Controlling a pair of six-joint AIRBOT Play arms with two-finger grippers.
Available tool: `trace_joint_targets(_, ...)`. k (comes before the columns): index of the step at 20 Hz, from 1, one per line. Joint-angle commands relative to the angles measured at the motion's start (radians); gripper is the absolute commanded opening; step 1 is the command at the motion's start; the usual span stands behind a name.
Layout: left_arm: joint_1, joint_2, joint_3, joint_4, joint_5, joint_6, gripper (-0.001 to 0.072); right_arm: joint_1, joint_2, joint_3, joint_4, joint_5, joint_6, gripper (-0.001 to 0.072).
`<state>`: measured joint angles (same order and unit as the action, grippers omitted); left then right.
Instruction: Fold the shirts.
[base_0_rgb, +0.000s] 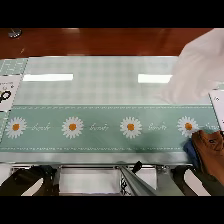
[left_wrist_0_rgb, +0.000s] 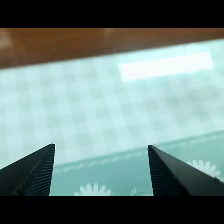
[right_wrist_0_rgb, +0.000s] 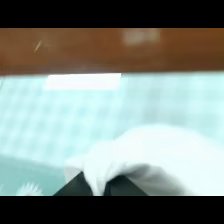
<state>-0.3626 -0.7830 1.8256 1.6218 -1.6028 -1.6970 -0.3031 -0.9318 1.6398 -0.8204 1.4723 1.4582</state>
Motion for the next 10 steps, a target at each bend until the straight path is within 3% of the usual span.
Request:
trace_joint_targets(1, 0.001, 0.003, -0.118, 0.0, -0.026, -0.037, 0.0688, 0.205, -0.002, -0.217, -0.078, -0.023, 0.005, 0.0021)
trace_joint_targets(6, 0.001, 0.003, -0.188, 0.0, -0.027, -0.055, 0.0688, 0.681, -0.029, -0.461, -0.208, -0.408, 0.09, 0.0021)
trace_joint_targets(10, 0.001, 0.003, -0.217, -0.092, -0.031, -0.1, 0.0688, 0.875, -0.181, -0.493, -0.254, -0.481, 0.151, 0.0021)
